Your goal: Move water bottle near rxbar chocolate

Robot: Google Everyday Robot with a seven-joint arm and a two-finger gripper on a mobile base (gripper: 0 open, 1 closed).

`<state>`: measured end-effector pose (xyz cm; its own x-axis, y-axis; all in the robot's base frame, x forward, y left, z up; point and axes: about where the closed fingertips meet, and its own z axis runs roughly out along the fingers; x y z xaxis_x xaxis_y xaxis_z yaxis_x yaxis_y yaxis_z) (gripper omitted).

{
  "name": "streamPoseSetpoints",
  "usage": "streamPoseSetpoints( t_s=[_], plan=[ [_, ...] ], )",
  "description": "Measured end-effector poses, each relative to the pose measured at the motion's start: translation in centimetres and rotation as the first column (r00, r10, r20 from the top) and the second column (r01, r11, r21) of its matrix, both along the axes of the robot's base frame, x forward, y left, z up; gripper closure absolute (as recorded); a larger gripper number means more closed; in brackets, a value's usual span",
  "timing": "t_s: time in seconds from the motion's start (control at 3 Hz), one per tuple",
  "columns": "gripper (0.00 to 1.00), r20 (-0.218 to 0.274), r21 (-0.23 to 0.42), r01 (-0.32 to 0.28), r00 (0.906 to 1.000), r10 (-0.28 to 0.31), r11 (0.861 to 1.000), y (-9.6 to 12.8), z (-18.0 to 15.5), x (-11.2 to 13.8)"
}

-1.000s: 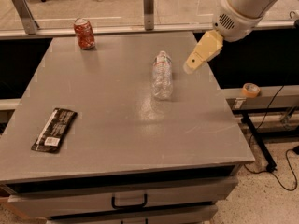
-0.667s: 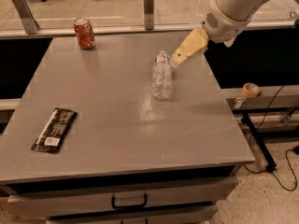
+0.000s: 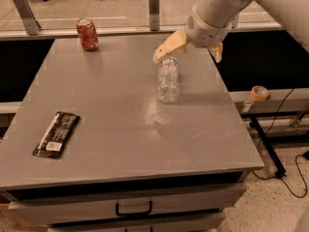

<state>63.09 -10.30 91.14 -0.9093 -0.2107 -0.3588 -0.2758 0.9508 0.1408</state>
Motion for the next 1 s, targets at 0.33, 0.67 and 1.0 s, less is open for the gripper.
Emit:
streamPoseSetpoints(
  t_s=[0.33, 0.67, 1.0],
  plan=[
    [0.0, -0.097, 0.042, 0.109, 0.9898, -0.105, 0.993, 3.41, -2.12, 1.14],
    [0.0, -0.116, 0.053, 0.16, 0.9813, -0.153, 0.986, 3.68, -2.36, 1.2],
    [0.0, -0.099, 0.021, 0.163, 0.9821, -0.16, 0.986, 3.6, -2.12, 1.17]
  ],
)
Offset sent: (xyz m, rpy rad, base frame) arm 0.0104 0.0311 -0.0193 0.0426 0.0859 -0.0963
